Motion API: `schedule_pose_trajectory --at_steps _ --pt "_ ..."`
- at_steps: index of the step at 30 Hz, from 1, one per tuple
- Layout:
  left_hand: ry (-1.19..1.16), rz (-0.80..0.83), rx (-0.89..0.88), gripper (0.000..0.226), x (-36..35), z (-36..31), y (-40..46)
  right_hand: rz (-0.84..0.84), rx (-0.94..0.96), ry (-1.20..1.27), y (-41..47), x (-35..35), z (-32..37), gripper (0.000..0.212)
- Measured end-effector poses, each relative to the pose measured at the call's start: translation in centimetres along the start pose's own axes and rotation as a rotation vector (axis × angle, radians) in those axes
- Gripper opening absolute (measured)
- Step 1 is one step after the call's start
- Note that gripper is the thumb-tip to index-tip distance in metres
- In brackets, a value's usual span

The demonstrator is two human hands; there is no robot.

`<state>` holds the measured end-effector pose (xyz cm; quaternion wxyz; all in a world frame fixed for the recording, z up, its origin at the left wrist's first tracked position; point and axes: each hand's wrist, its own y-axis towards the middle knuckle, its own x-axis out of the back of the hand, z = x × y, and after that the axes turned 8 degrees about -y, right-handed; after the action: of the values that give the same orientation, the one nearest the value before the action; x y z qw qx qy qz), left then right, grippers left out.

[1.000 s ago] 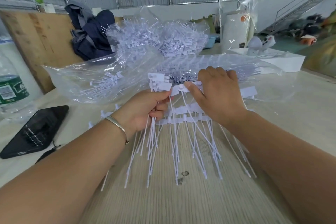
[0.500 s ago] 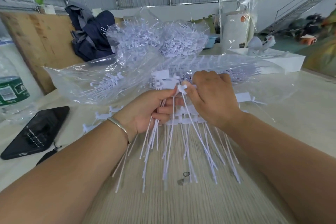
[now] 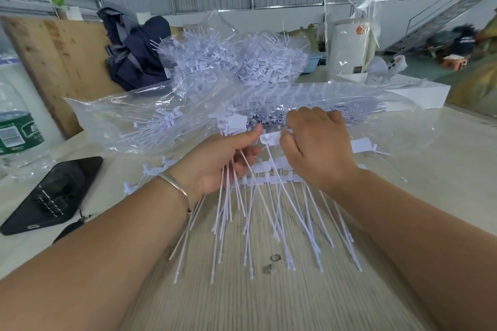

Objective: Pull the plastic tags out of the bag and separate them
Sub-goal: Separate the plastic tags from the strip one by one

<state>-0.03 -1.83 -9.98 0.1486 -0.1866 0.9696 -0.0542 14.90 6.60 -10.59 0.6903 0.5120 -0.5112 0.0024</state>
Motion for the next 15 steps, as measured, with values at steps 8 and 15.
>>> schedule_pose_trajectory --at_steps 8,15 --pt "0.098 0.123 -0.020 0.027 -0.19 0.15 -0.38 0.056 0.046 -0.100 -0.06 -0.04 0.02 0.038" --pt "0.161 -0.009 -0.137 0.037 0.02 0.16 0.04 0.012 0.112 -0.041 -0.10 0.01 0.11 0.048"
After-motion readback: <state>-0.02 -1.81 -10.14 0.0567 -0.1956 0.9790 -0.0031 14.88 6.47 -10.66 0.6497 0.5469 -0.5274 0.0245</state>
